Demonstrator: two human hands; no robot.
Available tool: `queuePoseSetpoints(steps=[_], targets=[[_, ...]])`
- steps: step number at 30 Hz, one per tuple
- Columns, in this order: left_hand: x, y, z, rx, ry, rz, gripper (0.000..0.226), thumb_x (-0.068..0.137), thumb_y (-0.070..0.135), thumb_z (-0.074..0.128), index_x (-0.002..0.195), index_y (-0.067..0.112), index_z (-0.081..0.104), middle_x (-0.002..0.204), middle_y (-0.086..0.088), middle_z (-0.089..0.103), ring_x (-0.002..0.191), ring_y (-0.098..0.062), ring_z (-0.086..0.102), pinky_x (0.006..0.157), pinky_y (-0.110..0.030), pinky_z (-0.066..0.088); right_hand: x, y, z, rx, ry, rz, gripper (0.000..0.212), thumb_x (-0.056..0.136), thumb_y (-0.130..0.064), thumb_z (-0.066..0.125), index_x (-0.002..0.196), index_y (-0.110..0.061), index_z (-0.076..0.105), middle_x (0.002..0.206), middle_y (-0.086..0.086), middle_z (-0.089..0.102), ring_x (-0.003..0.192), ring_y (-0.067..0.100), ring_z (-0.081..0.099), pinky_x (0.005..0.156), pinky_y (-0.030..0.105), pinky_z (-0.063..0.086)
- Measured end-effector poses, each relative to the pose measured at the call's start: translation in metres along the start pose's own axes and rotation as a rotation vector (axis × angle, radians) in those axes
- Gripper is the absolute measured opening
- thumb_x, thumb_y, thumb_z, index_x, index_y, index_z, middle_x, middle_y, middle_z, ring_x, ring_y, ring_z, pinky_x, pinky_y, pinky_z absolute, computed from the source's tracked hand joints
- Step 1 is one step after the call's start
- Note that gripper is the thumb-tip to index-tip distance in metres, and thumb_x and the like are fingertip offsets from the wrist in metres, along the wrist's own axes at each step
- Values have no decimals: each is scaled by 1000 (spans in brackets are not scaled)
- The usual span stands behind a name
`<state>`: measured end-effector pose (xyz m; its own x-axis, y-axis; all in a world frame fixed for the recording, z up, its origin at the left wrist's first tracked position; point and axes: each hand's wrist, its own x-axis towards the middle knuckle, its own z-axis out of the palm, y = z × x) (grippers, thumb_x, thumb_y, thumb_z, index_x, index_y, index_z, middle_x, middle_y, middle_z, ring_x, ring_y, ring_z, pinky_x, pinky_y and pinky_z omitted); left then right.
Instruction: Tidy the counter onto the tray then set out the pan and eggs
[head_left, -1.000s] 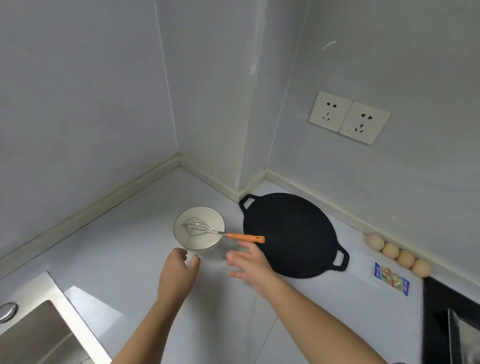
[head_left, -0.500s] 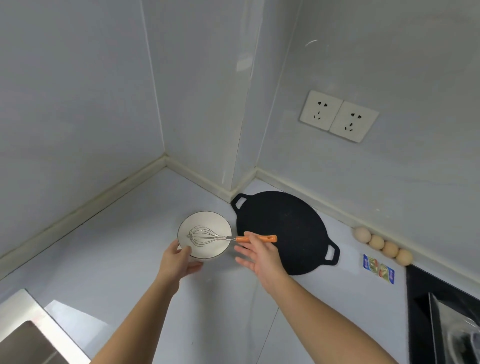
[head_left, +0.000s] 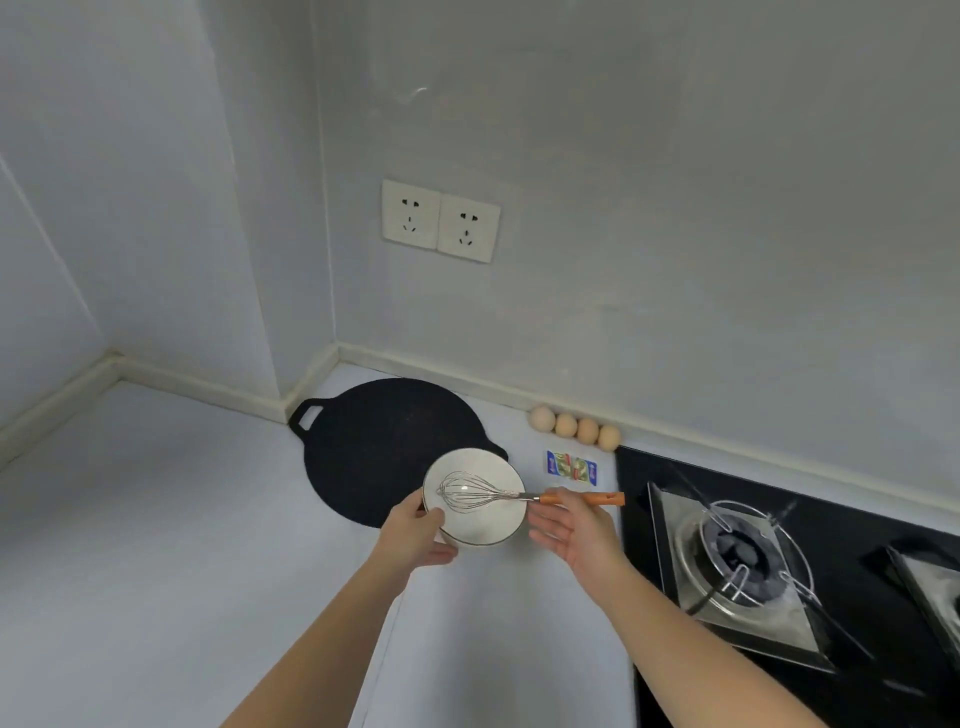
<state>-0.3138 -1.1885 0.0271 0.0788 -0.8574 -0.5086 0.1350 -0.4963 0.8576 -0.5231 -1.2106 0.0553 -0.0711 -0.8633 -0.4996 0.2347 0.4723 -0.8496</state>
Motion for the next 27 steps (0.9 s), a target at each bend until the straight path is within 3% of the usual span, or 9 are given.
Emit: queuePoseSetpoints(steps=[7, 14, 19, 23, 27], targets=[[-2, -21, 88, 47, -103, -86, 41, 90, 1, 42, 127, 17, 54, 104, -13, 61, 66, -35, 70, 60, -33, 58, -8, 3, -93, 70, 148, 41, 20, 96, -21, 55, 100, -3, 62, 105, 23, 70, 97, 34, 67, 72, 38, 55], [-16, -44, 121, 49, -91, -106, 39, 89, -2, 42, 121, 13, 59, 88, -14, 60, 65, -36, 68, 59, -32, 58, -12, 13, -133, 58, 143, 54, 17, 94, -19, 58, 103, -5, 63, 102, 21, 71, 95, 33, 69, 74, 39, 56], [-25, -54, 131, 12, -30, -93, 38, 91, 0, 42, 122, 15, 56, 94, -12, 59, 73, -37, 70, 69, -39, 60, -7, 17, -142, 52, 100, 84, 16, 94, -19, 59, 103, -6, 64, 104, 18, 69, 98, 32, 67, 77, 41, 57], [-34, -63, 138, -31, 13, -101, 34, 94, 12, 52, 129, 13, 50, 98, -9, 60, 79, -33, 70, 77, -42, 57, -4, 21, -148, 31, 15, 104, 22, 95, -22, 58, 113, -8, 61, 111, 14, 65, 104, 29, 63, 85, 44, 56], [-54, -71, 140, -55, 83, -105, 54, 94, 26, 58, 141, 13, 34, 120, -8, 52, 95, -31, 67, 83, -41, 54, -12, 24, -152, 19, -79, 122, 17, 97, -22, 55, 109, -12, 62, 110, 10, 65, 106, 28, 63, 81, 40, 55]])
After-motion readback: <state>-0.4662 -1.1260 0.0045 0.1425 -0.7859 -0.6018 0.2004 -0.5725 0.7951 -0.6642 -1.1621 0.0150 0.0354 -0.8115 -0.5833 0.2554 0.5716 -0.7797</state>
